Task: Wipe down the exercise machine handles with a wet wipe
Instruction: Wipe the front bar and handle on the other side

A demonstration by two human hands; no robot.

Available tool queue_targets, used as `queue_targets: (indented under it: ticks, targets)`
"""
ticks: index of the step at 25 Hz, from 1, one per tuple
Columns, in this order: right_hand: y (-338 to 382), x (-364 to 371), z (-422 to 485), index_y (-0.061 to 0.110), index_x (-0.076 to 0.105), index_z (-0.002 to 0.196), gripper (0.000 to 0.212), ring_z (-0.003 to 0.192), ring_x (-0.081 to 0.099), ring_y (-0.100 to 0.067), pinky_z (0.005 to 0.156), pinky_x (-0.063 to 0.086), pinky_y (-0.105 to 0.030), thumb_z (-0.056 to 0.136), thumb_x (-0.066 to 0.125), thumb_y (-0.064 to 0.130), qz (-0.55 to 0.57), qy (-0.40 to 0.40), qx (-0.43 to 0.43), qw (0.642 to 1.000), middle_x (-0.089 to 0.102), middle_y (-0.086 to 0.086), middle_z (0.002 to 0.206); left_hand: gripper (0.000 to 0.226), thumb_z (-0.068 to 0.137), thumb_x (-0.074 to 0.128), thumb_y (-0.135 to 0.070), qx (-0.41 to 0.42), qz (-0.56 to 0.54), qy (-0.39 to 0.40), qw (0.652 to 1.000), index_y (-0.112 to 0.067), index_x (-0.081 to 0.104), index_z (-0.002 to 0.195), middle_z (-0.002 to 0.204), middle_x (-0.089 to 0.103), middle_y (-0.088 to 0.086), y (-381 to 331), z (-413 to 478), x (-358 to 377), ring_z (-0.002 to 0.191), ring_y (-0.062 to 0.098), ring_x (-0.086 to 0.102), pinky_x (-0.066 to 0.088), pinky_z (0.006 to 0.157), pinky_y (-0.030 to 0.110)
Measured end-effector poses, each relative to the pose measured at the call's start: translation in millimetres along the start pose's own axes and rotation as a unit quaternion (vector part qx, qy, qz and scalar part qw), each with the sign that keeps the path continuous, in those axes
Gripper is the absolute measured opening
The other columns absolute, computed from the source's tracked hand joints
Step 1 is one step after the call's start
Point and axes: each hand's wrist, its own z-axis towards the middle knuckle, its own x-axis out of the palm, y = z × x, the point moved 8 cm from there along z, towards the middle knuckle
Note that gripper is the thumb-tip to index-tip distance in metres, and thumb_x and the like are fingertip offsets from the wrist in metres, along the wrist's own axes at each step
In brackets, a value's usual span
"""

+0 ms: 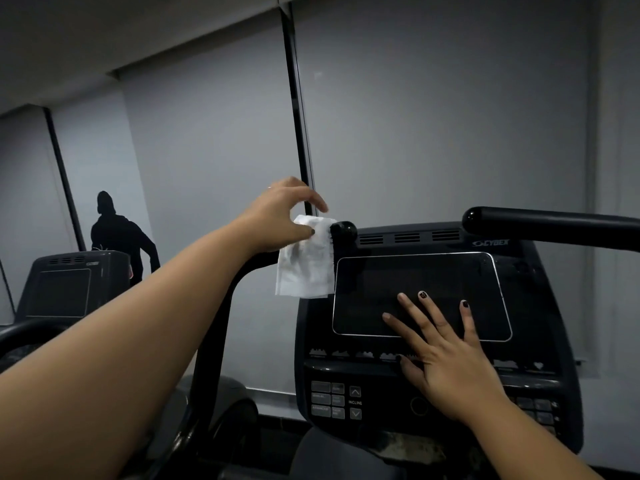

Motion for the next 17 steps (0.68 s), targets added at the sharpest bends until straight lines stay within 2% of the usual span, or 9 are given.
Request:
queue_targets:
  ticks: [2, 3, 5, 9, 13, 15, 17]
  targets:
    - [-0.6, -0.3, 0.4, 0.041, 0.025, 0.152, 0.064, 0.151, 0.012, -0.019, 0.114, 0.013, -0.065, 0.091, 0.035, 0.058, 0.003, 0.001, 0.000, 1.000, 0.011, 0.008, 0.164, 0.058, 0.071, 0.074, -0.014, -0.001, 0.046, 0.104, 0.994, -0.027, 0.059, 0.126, 0.112, 0.055, -0.010, -11.9, -5.1, 21.4, 0.106, 0.011, 0.054, 0.046, 0.091, 0.027]
    - [-0.7, -0.5, 0.2, 0.041, 0.025, 0.152, 0.064, 0.151, 0.012, -0.019, 0.114, 0.014, -0.065, 0.091, 0.036, 0.058, 0.005, 0.000, 0.002, 1.000, 0.011, 0.008, 0.164, 0.066, 0.069, 0.076, -0.016, -0.011, 0.089, 0.132, 0.987, -0.025, 0.054, 0.131, 0.110, 0.055, -0.010, -11.5, -6.2, 32.0, 0.102, 0.013, 0.055, 0.047, 0.084, 0.026]
    - [0.3, 0.2, 0.3, 0.040, 0.026, 0.152, 0.064, 0.151, 0.013, -0.019, 0.114, 0.015, -0.065, 0.092, 0.035, 0.058, 0.004, -0.007, 0.002, 1.000, 0.011, 0.007, 0.164, 0.069, 0.068, 0.080, -0.021, -0.015, 0.152, 0.122, 0.981, -0.022, 0.052, 0.131, 0.110, 0.058, -0.006, -7.3, -4.3, 45.0, 0.100, 0.017, 0.055, 0.044, 0.077, 0.027]
    - [-0.4, -1.0, -0.8, 0.039, 0.029, 0.151, 0.064, 0.151, 0.016, -0.020, 0.113, 0.016, -0.065, 0.091, 0.035, 0.058, 0.007, -0.028, 0.004, 1.000, 0.014, 0.006, 0.164, 0.036, 0.068, 0.077, -0.026, -0.043, 0.053, 0.023, 0.997, -0.018, 0.065, 0.101, 0.089, 0.066, -0.003, 0.9, 9.7, 50.1, 0.086, 0.020, 0.063, 0.049, 0.064, 0.029]
    - [0.3, -0.8, 0.7, 0.039, 0.028, 0.152, 0.065, 0.150, 0.017, -0.020, 0.112, 0.017, -0.066, 0.090, 0.038, 0.057, 0.005, -0.034, 0.001, 0.999, 0.014, 0.005, 0.164, 0.029, 0.071, 0.068, -0.037, -0.107, 0.151, 0.069, 0.980, -0.011, 0.055, 0.072, 0.067, 0.055, 0.002, 0.9, 24.4, 68.4, 0.062, 0.020, 0.053, 0.038, 0.049, 0.026]
    - [0.6, 0.4, 0.6, 0.039, 0.028, 0.152, 0.065, 0.151, 0.016, -0.021, 0.112, 0.017, -0.067, 0.091, 0.038, 0.058, 0.003, -0.032, 0.001, 0.999, 0.013, 0.005, 0.164, 0.026, 0.071, 0.069, -0.034, -0.135, 0.172, 0.098, 0.971, -0.012, 0.055, 0.072, 0.068, 0.055, 0.003, -0.1, 30.4, 71.9, 0.060, 0.019, 0.052, 0.037, 0.049, 0.025]
    - [0.3, 0.6, 0.3, 0.040, 0.027, 0.152, 0.064, 0.151, 0.015, -0.021, 0.112, 0.016, -0.067, 0.091, 0.037, 0.058, 0.002, -0.027, 0.000, 1.000, 0.013, 0.005, 0.164, 0.027, 0.072, 0.072, -0.035, -0.129, 0.174, 0.112, 0.970, -0.013, 0.057, 0.078, 0.071, 0.055, 0.002, -7.2, 34.8, 74.1, 0.063, 0.019, 0.053, 0.039, 0.050, 0.025]
